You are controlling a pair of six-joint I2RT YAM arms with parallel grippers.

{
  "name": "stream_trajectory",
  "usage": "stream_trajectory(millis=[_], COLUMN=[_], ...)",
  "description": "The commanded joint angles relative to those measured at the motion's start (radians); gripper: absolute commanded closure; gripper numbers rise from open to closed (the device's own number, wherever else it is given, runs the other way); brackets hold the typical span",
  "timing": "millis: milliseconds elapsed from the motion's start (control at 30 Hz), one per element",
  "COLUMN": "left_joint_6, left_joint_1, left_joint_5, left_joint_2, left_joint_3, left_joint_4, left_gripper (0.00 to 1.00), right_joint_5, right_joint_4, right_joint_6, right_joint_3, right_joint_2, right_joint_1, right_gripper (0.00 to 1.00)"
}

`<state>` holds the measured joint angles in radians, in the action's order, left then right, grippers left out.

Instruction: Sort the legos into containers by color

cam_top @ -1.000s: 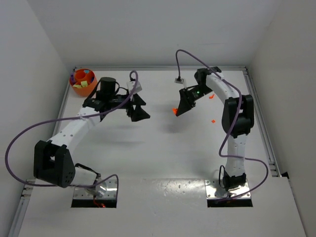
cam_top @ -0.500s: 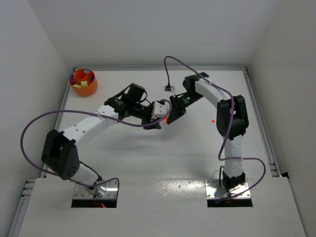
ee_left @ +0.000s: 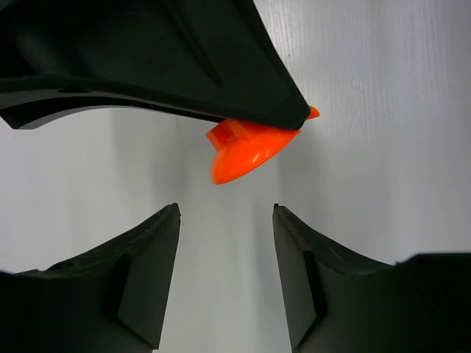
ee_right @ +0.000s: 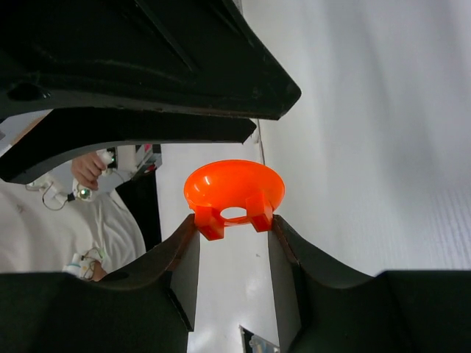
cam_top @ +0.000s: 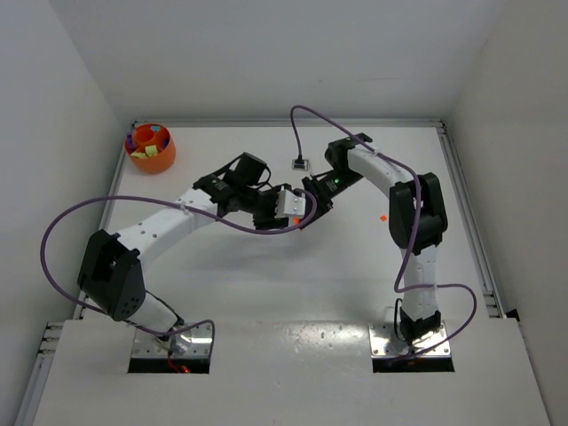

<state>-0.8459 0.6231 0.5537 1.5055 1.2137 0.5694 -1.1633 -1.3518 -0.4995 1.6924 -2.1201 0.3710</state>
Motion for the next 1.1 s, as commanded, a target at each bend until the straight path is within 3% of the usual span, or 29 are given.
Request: stream_trajectory(millis=[0,400,600,800,1067], left_joint_6=[-0.024,0.007,-0.039,-0.039,-0.09], left_joint_1=[0.009,0.03,0.087,0.076,0.058], left_joint_5=[-0.021,0.061,0.038,0.015,0.015], left_joint_2=[-0.014,0.005,0.005,0.005,-0.004], left_joint_3=[0.044,0.132,0.123,0.101,0.098], left_joint_4=[-0.02,0.018,0.052,0.052,0.104], left_gripper=[0.41,0.41,0.43,0.43,0.37], right_joint_5=[-0.044,-0.044,-0.055,-0.055,-0.042], right_joint_4=[-0.056,-0.056,-0.056,-0.056,-0.056], right_joint_6=[-0.019,-0.019,-0.008,-0.008,-0.017], right_joint_3=[-0.002,-0.002,0.016,0.006,-0.007], right_joint_2=[0.046,0.037,0.037,0.037,0.037], right_joint_1=[0.008,0.017,0.017,0.017,0.017], right_gripper=[0.88,0.88,0.89,0.89,0.89])
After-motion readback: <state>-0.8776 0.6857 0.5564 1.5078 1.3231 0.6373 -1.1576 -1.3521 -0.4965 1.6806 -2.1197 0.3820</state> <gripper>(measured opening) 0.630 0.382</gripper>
